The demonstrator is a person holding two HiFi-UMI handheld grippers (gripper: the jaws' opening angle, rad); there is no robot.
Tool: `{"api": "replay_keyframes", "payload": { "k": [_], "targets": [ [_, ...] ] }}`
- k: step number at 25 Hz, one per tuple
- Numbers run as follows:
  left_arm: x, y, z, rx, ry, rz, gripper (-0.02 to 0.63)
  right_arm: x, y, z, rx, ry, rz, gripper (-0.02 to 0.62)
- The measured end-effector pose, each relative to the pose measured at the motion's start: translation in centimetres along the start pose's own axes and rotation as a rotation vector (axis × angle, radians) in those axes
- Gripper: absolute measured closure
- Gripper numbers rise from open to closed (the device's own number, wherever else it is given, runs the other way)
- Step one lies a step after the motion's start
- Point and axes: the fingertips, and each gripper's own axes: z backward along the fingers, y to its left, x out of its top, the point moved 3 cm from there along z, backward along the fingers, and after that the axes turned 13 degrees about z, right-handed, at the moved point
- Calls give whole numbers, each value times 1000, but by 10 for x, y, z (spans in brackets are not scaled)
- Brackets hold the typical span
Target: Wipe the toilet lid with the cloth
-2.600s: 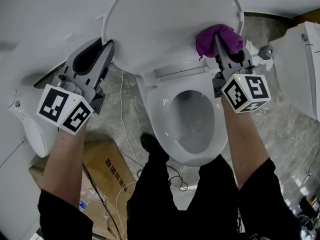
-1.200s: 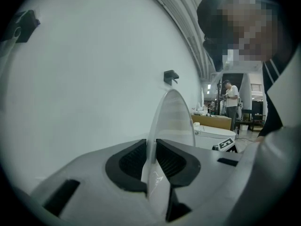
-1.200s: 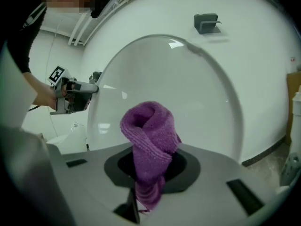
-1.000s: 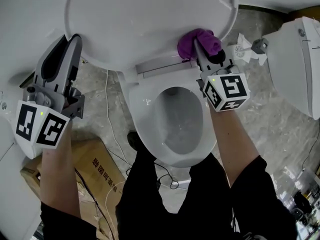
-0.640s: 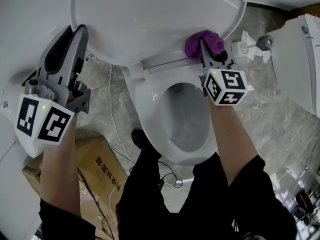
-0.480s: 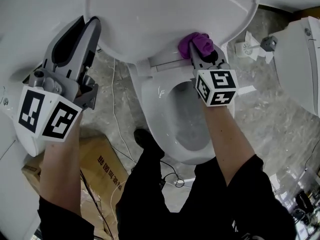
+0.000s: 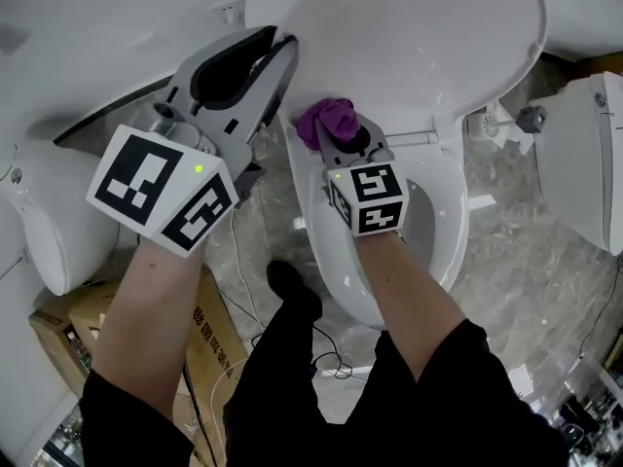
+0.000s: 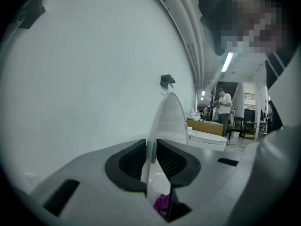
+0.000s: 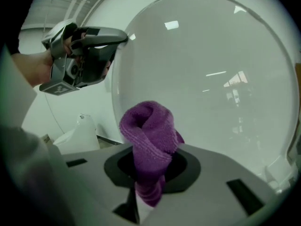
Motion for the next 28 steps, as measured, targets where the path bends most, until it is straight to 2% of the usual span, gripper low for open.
{"api": "replay_keyframes", "payload": {
  "k": [4,7,12,18,23,28],
  "targets": [
    [-1,-4,3,7,-2,4,531,12,24,-2,47,4,1,512],
    [-4,-9,7,3,21,3,529,25,29,22,62,3,11,512],
    [-12,-18,15,28,101,24,531,56,37,99,111,-22,21,512],
    [-18,-36,26,-1,184,11,529,99,56,199,191,-16,68,512],
    [-34,-69,53,-58,262,1,521,146,65,283,227,-10,97,512],
    [-58,-109,80,-138,384,-63,488,178,68,352,231,51,106,512]
  ]
}}
